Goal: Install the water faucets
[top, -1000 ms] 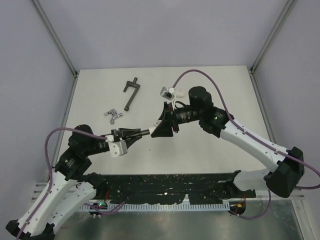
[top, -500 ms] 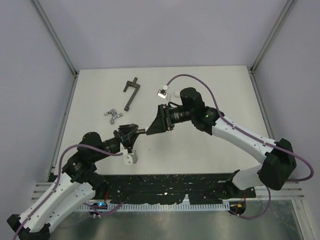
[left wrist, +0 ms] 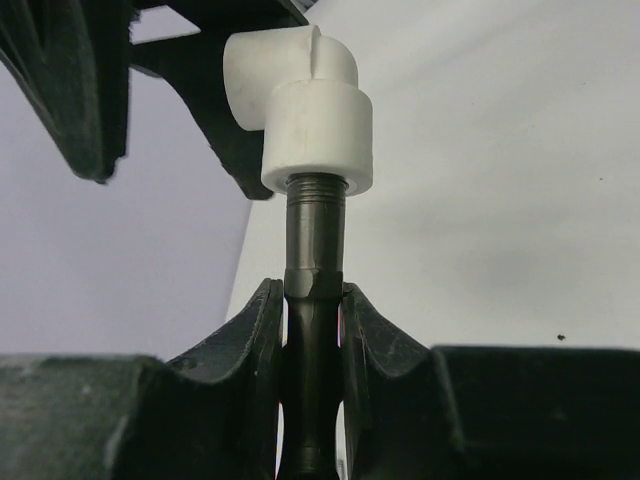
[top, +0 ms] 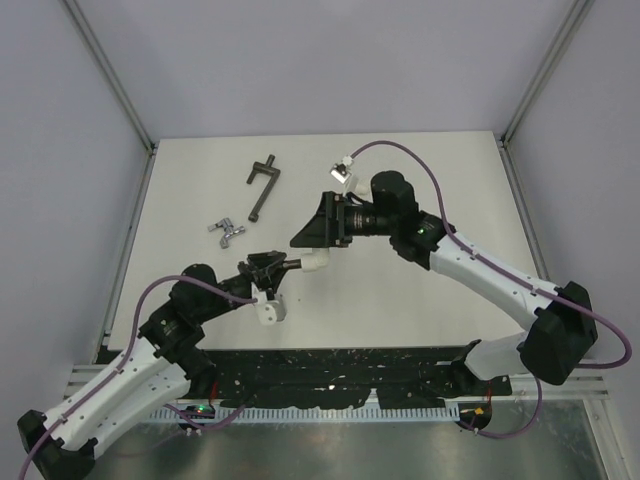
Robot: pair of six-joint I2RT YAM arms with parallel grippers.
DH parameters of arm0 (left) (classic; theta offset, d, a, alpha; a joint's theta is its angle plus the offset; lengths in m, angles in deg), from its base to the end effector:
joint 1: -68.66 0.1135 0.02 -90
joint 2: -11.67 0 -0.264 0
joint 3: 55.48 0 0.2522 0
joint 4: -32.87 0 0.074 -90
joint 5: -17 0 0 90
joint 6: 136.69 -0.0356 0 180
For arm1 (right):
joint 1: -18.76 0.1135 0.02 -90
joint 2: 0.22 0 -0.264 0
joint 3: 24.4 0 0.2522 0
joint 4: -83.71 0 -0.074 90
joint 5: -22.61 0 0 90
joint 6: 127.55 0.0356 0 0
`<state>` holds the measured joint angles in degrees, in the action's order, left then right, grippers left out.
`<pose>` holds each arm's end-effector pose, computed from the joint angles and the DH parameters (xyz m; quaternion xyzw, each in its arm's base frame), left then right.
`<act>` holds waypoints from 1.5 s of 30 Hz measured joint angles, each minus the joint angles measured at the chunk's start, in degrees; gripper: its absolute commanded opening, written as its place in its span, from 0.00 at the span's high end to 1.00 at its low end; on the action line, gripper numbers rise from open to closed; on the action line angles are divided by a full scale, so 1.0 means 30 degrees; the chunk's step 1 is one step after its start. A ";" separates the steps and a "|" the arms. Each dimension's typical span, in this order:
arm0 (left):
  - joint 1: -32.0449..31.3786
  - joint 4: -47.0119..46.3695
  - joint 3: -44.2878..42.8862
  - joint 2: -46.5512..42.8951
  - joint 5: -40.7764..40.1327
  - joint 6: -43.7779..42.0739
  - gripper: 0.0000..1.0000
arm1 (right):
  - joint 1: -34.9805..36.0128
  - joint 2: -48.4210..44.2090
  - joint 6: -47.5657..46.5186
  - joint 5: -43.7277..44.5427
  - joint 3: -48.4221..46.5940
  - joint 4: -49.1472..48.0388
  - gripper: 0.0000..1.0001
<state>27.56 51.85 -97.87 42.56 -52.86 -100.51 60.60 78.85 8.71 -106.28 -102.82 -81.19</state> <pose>0.1028 -0.1059 0.2853 0.6233 0.4155 -0.0587 0.6599 0.2235 0.2301 0.3422 -0.1718 0.7590 0.5865 0.2245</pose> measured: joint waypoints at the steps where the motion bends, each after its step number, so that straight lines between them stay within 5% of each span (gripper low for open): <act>1: -0.0007 -0.0036 -0.0007 0.0197 0.0007 0.0393 1.00 | -0.0204 -0.0146 -0.0066 0.0109 0.0000 -0.0066 0.21; 7: 0.0415 0.0991 -0.1013 0.1800 0.0095 0.3665 1.00 | -0.1989 -0.1712 -0.2696 0.0459 0.0175 -0.0124 0.09; 17: 0.3665 0.3410 -0.5880 0.4313 0.5421 0.9828 1.00 | -0.2441 -0.8582 -1.9147 0.0189 0.2441 0.1049 0.07; 24: 0.5049 0.6149 -0.9734 0.7424 1.0914 1.3478 1.00 | -0.1348 -0.9777 -2.6053 -0.0466 0.3308 0.1515 0.08; 38: 0.5370 1.0630 -1.1970 1.0236 1.6167 1.6976 1.00 | 0.0984 -0.8043 -2.9048 -0.1297 0.2805 0.2528 0.19; 45: 0.5370 1.0805 -1.2488 1.0251 1.6808 1.7843 1.00 | 0.1552 -0.7140 -2.9281 -0.1749 0.2266 0.3308 0.44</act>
<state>43.67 84.26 -135.33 73.32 -2.43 -46.98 65.26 57.43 -79.14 -111.53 -96.03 -71.27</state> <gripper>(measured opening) 0.273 0.653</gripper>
